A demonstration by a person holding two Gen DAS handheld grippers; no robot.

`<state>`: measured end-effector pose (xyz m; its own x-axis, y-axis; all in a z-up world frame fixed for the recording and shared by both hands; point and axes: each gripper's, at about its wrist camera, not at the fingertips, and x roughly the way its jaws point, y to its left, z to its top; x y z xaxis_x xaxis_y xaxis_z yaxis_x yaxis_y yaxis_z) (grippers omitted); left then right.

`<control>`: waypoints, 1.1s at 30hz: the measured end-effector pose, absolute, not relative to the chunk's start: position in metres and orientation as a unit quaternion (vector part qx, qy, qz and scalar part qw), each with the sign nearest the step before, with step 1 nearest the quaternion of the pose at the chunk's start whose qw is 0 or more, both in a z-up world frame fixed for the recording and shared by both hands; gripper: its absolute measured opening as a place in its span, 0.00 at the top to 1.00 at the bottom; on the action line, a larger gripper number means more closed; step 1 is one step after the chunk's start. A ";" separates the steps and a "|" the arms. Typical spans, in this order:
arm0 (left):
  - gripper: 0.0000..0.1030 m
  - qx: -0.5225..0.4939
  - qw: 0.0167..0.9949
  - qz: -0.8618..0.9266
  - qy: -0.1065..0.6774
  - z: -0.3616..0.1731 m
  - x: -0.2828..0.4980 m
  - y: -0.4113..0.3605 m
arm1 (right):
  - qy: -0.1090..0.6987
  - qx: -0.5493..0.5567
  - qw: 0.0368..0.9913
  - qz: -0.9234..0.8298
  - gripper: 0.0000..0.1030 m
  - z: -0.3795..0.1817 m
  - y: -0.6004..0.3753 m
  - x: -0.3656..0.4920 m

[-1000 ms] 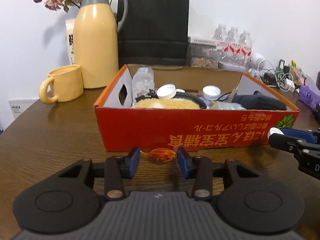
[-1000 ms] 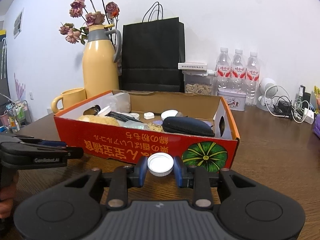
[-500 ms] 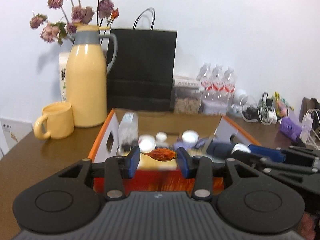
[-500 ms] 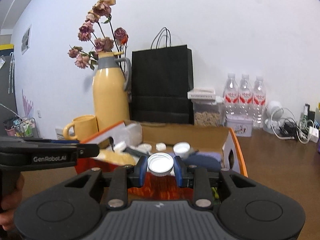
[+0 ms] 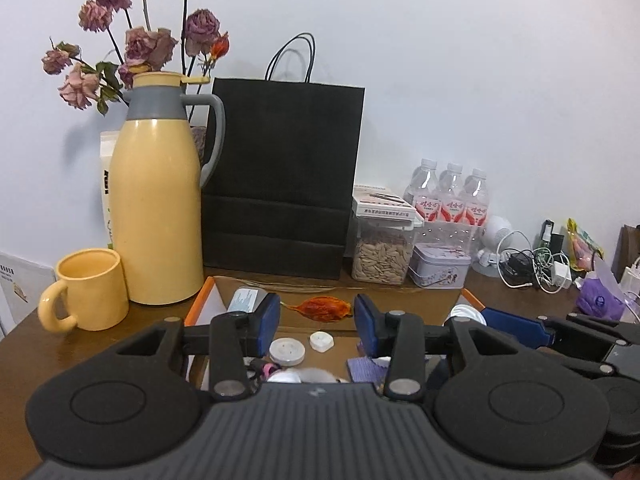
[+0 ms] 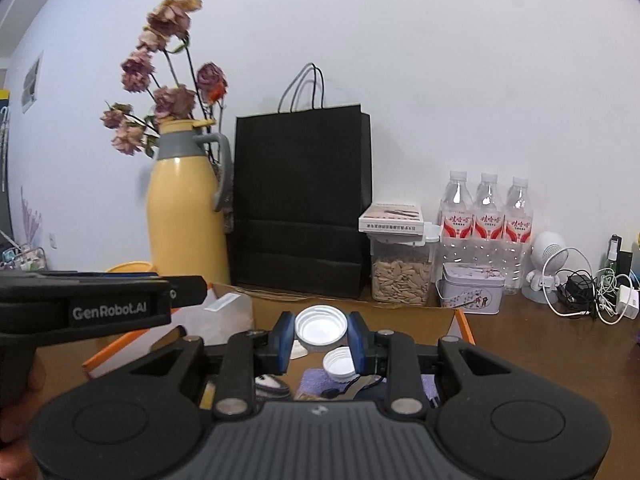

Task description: Organize objects

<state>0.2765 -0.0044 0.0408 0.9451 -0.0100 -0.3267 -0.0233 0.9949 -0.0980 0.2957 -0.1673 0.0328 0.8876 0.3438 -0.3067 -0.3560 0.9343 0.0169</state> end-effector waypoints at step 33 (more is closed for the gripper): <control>0.00 -0.049 0.980 0.025 0.192 0.025 0.303 0.020 | 0.190 -0.018 0.971 0.147 0.00 0.008 -0.184 0.315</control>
<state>0.3031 0.0197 0.0253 0.9252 0.0301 -0.3784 -0.0678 0.9939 -0.0867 0.3147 -0.1842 0.0083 0.8847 0.2783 -0.3739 -0.2922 0.9562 0.0204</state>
